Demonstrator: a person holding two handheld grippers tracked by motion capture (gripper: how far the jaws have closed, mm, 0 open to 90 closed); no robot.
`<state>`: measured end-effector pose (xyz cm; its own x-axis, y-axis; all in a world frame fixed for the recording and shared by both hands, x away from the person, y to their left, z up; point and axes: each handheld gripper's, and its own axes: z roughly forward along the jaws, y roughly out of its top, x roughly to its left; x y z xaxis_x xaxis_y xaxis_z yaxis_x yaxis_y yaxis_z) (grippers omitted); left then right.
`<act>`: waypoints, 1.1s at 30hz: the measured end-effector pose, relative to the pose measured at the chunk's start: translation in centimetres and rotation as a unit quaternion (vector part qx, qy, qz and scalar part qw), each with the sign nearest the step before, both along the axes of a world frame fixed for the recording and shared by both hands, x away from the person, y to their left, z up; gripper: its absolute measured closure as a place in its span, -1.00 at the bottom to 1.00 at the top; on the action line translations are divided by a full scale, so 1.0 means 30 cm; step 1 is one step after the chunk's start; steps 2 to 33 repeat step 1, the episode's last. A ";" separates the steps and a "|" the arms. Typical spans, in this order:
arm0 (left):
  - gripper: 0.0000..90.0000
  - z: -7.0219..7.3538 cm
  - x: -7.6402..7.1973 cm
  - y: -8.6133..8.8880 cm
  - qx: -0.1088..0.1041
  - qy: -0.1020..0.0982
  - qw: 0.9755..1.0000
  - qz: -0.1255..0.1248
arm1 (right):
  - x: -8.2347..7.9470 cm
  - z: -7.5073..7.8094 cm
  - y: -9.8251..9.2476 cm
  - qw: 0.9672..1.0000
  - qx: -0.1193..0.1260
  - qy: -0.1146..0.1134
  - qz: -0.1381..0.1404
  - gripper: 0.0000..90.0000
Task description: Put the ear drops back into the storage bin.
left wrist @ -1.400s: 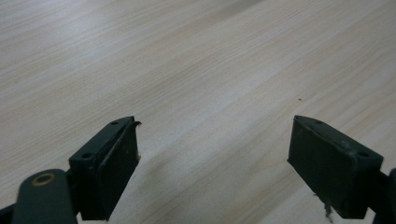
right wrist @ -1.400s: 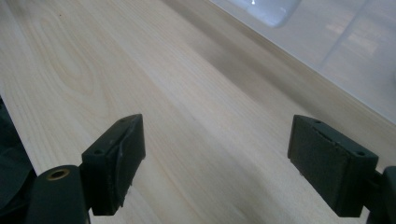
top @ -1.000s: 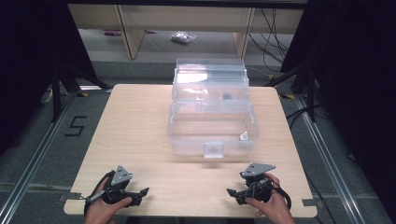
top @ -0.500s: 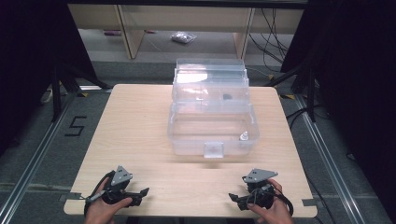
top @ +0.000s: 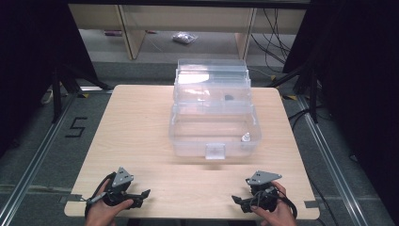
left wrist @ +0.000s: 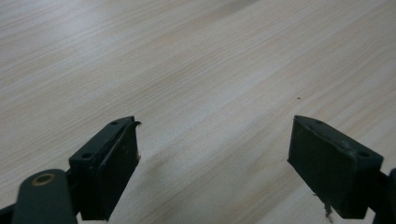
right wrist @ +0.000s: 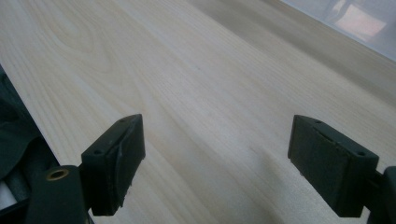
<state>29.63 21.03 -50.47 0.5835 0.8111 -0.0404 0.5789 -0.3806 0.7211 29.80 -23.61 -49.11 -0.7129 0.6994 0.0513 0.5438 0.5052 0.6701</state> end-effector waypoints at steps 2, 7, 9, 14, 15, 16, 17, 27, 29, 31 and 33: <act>-0.66 0.001 0.000 0.000 -0.001 0.000 1.000 -0.001 | 0.000 0.000 -0.001 1.000 -0.001 0.002 0.000 -0.56; -0.66 0.001 0.000 0.000 -0.001 0.000 1.000 -0.001 | 0.000 0.000 -0.001 1.000 -0.001 0.002 0.000 -0.56; -0.66 0.001 0.000 0.000 -0.001 0.000 1.000 -0.001 | 0.000 0.000 -0.001 1.000 -0.001 0.002 0.000 -0.56; -0.66 0.001 0.000 0.000 -0.001 0.000 1.000 -0.001 | 0.000 0.000 -0.001 1.000 -0.001 0.002 0.000 -0.56; -0.66 0.001 0.000 0.000 -0.001 0.000 1.000 -0.001 | 0.000 0.000 -0.001 1.000 -0.001 0.002 0.000 -0.56; -0.66 0.001 0.000 0.000 -0.001 0.000 1.000 -0.001 | 0.000 0.000 -0.001 1.000 -0.001 0.002 0.000 -0.56; -0.66 0.001 0.000 0.000 -0.001 0.000 1.000 -0.001 | 0.000 0.000 -0.001 1.000 -0.001 0.002 0.000 -0.56; -0.66 0.001 0.000 0.000 -0.001 0.000 1.000 -0.001 | 0.000 0.000 -0.001 1.000 -0.001 0.002 0.000 -0.56; -0.66 0.001 0.000 0.000 -0.001 0.000 1.000 -0.001 | 0.000 0.000 -0.001 1.000 -0.001 0.002 0.000 -0.56; -0.66 0.001 0.000 0.000 -0.001 0.000 1.000 -0.001 | 0.000 0.000 -0.001 1.000 -0.001 0.002 0.000 -0.56; -0.66 0.001 0.000 0.000 -0.001 0.000 1.000 -0.001 | 0.000 0.000 -0.001 1.000 -0.001 0.002 0.000 -0.56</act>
